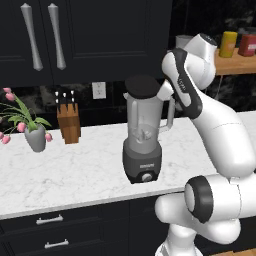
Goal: Close the lid blender by securely placing the lid on top.
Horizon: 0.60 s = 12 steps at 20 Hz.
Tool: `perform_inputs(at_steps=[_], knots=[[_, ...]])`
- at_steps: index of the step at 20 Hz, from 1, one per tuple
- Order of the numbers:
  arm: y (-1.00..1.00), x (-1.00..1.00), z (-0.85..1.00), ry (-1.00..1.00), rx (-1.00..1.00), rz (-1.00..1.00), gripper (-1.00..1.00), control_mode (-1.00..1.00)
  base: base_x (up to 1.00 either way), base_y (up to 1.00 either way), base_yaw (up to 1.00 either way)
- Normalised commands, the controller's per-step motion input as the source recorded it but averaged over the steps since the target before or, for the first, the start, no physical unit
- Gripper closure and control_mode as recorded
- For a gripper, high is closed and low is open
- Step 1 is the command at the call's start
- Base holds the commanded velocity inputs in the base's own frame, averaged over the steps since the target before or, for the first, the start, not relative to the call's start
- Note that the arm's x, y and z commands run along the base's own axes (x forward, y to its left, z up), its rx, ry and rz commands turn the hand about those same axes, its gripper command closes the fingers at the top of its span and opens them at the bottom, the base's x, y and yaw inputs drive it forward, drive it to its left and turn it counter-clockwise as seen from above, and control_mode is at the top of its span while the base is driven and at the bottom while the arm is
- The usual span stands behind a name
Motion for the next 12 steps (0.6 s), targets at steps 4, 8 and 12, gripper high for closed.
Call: perform_inputs(at_steps=[4, 8, 12], knots=[[0.00, -0.21, 0.00, 0.00, 0.00, -0.01, 1.00, -1.00, 0.00, 0.00, 0.00], [0.00, -0.24, 0.00, 0.02, 0.00, 0.00, 1.00, -1.00, 0.00, 0.00, 0.00], [0.00, -0.25, 0.00, 0.03, 0.00, 0.00, 1.00, -1.00, 0.00, 0.00, 0.00]])
